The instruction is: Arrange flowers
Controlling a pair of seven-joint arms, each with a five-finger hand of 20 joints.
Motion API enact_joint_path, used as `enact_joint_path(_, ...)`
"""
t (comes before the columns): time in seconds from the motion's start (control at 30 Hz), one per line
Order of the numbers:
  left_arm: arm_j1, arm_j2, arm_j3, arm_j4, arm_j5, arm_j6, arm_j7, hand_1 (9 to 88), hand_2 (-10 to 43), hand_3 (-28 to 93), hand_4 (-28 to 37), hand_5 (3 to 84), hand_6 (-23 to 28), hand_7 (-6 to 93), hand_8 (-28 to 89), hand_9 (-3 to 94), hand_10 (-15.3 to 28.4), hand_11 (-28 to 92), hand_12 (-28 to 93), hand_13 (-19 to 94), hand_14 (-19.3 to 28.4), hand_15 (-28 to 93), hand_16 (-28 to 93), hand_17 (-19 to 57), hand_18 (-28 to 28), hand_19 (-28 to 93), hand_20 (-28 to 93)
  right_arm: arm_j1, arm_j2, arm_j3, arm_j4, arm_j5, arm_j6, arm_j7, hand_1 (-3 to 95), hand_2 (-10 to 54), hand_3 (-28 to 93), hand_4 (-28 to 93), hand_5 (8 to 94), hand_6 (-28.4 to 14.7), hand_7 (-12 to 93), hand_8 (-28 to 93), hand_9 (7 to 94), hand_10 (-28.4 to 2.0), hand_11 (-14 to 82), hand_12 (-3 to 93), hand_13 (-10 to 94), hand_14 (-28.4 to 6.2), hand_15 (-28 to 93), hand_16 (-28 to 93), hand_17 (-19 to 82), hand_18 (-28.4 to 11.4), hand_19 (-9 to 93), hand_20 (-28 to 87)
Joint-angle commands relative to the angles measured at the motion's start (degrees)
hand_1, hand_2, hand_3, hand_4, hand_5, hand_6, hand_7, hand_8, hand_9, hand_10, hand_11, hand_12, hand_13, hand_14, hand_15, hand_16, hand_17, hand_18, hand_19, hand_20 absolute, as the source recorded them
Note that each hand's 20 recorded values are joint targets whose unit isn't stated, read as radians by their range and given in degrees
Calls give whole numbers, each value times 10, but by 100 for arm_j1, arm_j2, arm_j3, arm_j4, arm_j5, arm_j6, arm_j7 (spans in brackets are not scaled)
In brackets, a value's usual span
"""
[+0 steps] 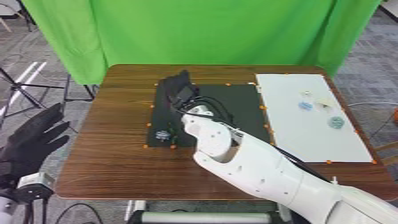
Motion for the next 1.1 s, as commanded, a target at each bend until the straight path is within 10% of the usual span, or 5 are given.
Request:
enact_joint_path(0.03, -59, 114, 40, 21, 3, -27, -72, 231, -24, 702, -266, 215, 3, 176, -94, 171, 86, 91, 203, 126, 115, 156, 81, -127, 178, 343, 98, 235, -202, -190, 429, -102, -137, 244, 464, -95, 846, -252, 727, 31, 491, -38, 856, -56, 230, 549, 720, -43, 661, 392, 243, -206, 784, 576)
enact_joint_path(0.5, -230, 223, 136, 103, -12, -102, -155, 231, -24, 702, -265, 215, 3, 176, -93, 171, 86, 90, 203, 126, 116, 158, 80, -126, 178, 342, 98, 264, -278, -337, 628, -52, -701, 399, 445, -95, 802, -281, 699, 31, 485, -22, 836, -49, 225, 550, 699, -43, 698, 372, 237, -203, 784, 575)
enact_joint_path(1.1, -168, 214, 124, 98, -17, -110, -160, 233, -21, 701, -265, 217, 5, 176, -93, 171, 86, 92, 203, 126, 115, 159, 79, -126, 177, 342, 98, 147, -273, -191, 494, 0, -1297, 296, 317, -95, 831, -283, 628, 24, 356, -178, 676, -94, 389, 303, 598, -58, 709, 343, 191, -199, 749, 563)
